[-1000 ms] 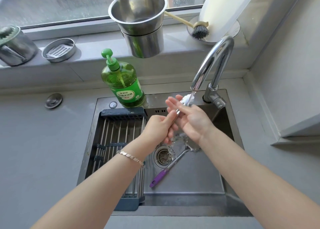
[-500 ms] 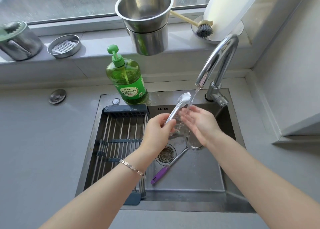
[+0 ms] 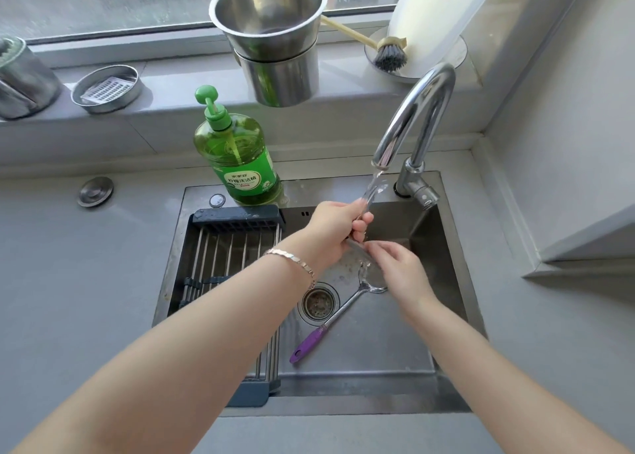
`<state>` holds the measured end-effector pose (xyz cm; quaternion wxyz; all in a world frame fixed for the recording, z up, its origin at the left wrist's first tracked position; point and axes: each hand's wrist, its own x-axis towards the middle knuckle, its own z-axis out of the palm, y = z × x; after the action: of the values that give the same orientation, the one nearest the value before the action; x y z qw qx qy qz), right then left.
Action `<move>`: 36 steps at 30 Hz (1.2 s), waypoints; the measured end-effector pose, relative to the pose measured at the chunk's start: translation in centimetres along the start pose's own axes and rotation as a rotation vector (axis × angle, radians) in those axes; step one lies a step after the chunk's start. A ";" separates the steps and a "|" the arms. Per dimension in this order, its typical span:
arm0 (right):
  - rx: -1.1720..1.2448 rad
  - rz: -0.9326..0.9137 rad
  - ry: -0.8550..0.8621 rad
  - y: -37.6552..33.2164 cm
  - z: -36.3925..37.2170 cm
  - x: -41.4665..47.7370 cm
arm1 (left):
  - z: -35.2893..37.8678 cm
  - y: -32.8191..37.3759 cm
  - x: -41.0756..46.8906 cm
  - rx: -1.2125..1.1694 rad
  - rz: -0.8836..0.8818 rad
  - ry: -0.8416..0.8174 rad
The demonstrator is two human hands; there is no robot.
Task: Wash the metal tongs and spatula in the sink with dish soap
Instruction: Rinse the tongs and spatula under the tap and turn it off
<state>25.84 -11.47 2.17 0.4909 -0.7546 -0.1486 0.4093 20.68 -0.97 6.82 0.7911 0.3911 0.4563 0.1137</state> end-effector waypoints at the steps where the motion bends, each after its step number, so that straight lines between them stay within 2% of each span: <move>1: -0.021 0.016 0.080 0.5 0.0 0.2 | 0.1 0.0 0.2 0.003 -0.001 0.032; 4: 0.144 0.172 0.183 1.1 -0.2 0.9 | 0.0 0.3 0.6 -0.091 -0.051 0.123; 7: 0.678 0.278 0.072 0.4 -0.5 2.1 | -1.4 0.3 0.5 -0.239 -0.097 0.159; 9: 0.859 0.297 0.051 -0.3 -0.9 3.1 | -2.8 0.2 0.1 -0.384 -0.123 0.121; 12: 0.793 0.282 -0.044 -1.6 -0.9 3.6 | -5.1 -0.6 -0.8 -0.402 -0.168 0.145; 17: 0.570 0.130 -0.200 -4.2 1.2 3.2 | -7.2 -3.8 -2.4 -0.126 -0.370 0.175; 20: 0.535 0.061 -0.240 -5.2 2.5 3.0 | -6.8 -5.1 -2.5 -0.029 -0.408 0.175; 24: 0.698 0.076 -0.327 -6.7 2.3 2.7 | -6.2 -5.6 -2.1 0.033 -0.380 0.166; 26: 0.696 0.067 -0.319 -7.1 1.9 2.4 | -5.8 -5.6 -1.9 0.056 -0.343 0.164; 32: 0.508 0.085 -0.072 -7.3 1.3 1.9 | -3.9 -6.0 -1.9 0.138 -0.227 0.197; 36: 0.552 0.072 -0.219 -6.2 2.4 0.8 | -2.9 -4.8 -1.5 0.012 -0.173 0.228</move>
<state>25.58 -6.59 6.69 0.6437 -0.5488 -0.0567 0.5304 16.65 -3.48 3.54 0.7387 0.3394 0.5760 0.0863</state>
